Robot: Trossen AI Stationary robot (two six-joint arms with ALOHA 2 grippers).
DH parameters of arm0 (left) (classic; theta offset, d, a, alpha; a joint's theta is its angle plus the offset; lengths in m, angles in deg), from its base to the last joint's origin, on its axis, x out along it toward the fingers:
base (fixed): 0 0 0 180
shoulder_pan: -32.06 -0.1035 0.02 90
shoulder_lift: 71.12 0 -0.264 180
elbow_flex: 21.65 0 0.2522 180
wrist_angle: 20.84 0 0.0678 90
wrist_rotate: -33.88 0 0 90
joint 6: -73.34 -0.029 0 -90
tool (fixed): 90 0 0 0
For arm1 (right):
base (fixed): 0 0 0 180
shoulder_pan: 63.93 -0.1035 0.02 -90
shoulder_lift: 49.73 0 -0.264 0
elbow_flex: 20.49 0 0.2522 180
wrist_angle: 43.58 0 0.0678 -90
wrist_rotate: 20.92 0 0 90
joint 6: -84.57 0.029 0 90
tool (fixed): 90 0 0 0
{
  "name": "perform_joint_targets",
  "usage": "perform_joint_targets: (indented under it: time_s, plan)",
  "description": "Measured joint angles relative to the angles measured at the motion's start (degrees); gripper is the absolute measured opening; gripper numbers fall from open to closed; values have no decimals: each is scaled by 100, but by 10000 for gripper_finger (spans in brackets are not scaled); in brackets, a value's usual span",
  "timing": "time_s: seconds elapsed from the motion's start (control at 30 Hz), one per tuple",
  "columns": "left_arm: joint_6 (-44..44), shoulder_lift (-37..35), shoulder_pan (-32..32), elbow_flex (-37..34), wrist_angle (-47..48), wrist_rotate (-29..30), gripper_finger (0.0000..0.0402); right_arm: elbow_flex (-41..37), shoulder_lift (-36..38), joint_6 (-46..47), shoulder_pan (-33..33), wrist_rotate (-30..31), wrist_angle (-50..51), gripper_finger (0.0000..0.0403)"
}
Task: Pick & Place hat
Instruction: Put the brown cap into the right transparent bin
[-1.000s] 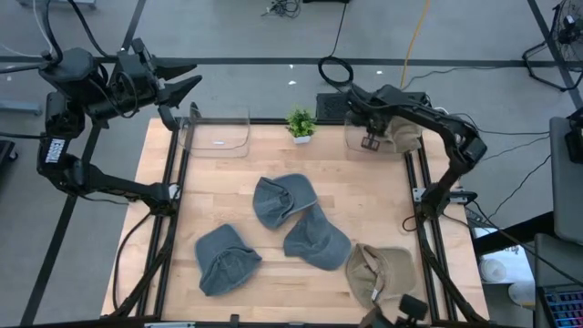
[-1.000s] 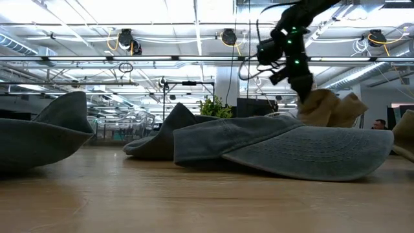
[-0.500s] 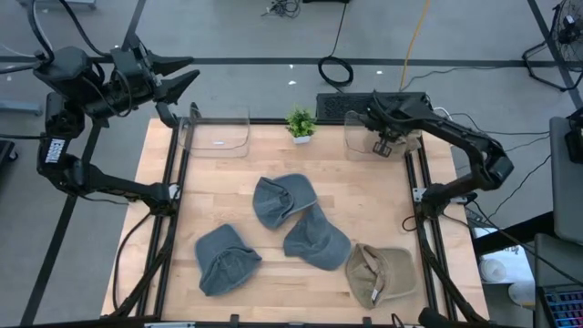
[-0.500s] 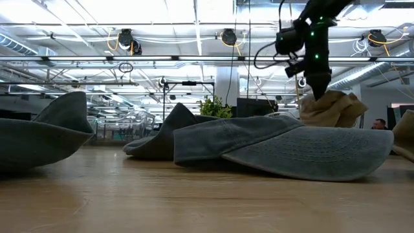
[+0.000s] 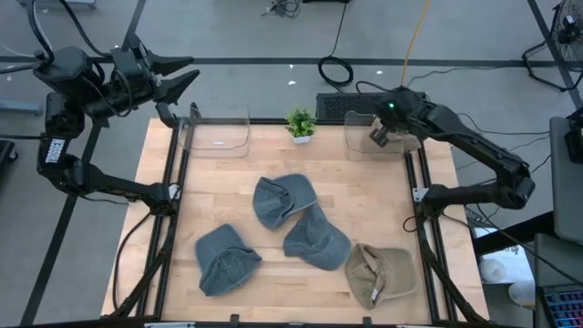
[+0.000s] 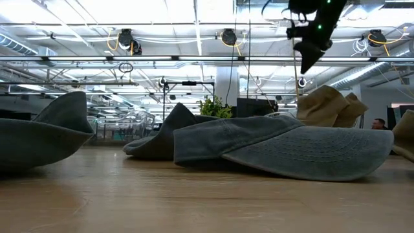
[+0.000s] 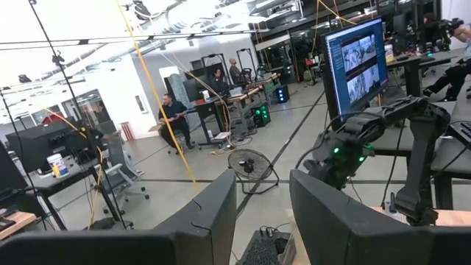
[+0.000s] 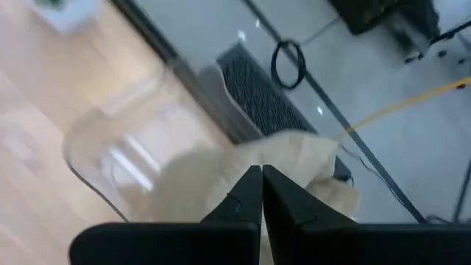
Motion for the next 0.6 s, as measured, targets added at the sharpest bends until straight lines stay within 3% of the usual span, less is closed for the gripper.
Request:
perform_joint_targets:
  time_s: [0.37, 0.6]
  plan:
    - [49, 0, 0, 0, 25, -1, 136, 2, 368, 752, -733, -1, -1623, 6]
    - [157, 0, 0, 0, 28, -1, 136, 2, 391, 777, -1356, -5, -2018, 77]
